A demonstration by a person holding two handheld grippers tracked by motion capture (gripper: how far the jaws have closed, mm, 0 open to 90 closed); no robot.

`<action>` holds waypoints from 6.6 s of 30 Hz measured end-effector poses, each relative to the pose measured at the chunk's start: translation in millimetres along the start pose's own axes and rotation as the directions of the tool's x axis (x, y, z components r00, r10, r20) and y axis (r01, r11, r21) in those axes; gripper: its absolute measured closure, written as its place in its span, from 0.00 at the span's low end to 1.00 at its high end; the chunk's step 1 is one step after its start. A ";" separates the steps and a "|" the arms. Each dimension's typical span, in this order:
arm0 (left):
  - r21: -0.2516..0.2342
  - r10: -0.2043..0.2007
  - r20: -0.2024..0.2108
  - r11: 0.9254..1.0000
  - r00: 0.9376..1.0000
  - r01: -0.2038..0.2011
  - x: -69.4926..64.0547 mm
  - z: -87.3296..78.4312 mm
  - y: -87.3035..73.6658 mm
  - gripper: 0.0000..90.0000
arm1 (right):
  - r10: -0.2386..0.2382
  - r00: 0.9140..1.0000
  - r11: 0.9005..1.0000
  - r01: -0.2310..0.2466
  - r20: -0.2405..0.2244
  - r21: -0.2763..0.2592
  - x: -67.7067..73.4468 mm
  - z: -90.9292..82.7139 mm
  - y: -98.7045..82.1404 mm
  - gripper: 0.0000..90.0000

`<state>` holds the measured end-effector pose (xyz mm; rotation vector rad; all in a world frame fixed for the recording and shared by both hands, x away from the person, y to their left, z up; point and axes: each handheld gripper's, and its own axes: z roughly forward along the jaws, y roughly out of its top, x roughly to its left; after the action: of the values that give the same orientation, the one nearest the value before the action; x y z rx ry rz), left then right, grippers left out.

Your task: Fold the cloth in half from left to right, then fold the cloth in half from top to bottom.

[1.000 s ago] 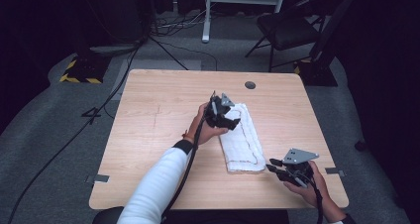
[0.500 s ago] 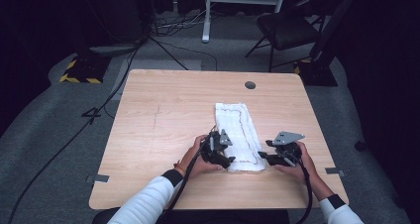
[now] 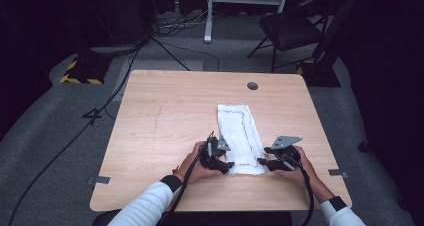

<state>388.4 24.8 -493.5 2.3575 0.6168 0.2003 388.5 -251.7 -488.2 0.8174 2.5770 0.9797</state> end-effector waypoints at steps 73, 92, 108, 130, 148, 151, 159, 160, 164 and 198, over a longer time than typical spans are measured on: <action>-0.030 -0.231 -0.098 0.973 0.968 0.229 127.2 37.3 50.7 0.52 | 0.237 0.971 0.971 -0.238 0.044 0.017 -80.3 85.4 89.6 0.80; -0.090 -0.139 -0.142 0.988 0.980 0.127 133.6 7.7 92.3 0.93 | 0.152 0.977 0.986 -0.138 0.153 -0.099 -84.6 56.3 119.6 0.92; -0.225 -0.089 -0.070 0.972 0.994 0.071 119.1 -40.9 90.1 0.92 | 0.050 0.986 0.983 -0.021 0.162 -0.180 -69.9 15.6 141.0 0.93; -0.198 0.117 0.144 0.976 0.983 -0.087 50.0 -53.5 19.7 0.88 | -0.086 0.995 0.973 0.072 -0.057 -0.218 -9.2 -15.3 71.8 0.93; -0.120 0.164 0.143 0.982 0.976 -0.147 22.1 -48.9 -10.6 0.88 | -0.153 0.978 0.979 0.131 -0.143 -0.154 24.1 -15.4 35.3 0.92; -0.106 0.172 0.140 0.982 0.975 -0.158 18.1 -49.9 -15.5 0.88 | -0.165 0.975 0.981 0.146 -0.150 -0.131 28.0 -13.7 28.9 0.93; -0.062 0.170 0.157 0.985 0.973 -0.162 12.3 -44.8 -25.6 0.87 | -0.167 0.972 0.984 0.155 -0.163 -0.088 33.0 -9.4 15.8 0.94; -0.053 0.173 0.157 0.985 0.972 -0.166 11.3 -43.6 -26.0 0.87 | -0.169 0.972 0.984 0.158 -0.161 -0.083 33.2 -8.8 15.1 0.94; -0.034 0.171 0.160 0.985 0.972 -0.167 7.9 -38.8 -27.5 0.87 | -0.167 0.973 0.985 0.156 -0.159 -0.076 32.6 -6.2 13.2 0.96; -0.062 0.179 0.130 0.983 0.975 -0.172 6.3 -44.3 -30.9 0.76 | -0.190 0.973 0.979 0.179 -0.133 -0.094 32.0 -7.4 19.1 0.90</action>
<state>368.9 73.9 -480.4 2.3539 0.3345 0.1312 367.4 -225.0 -471.3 0.4921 2.6530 1.1123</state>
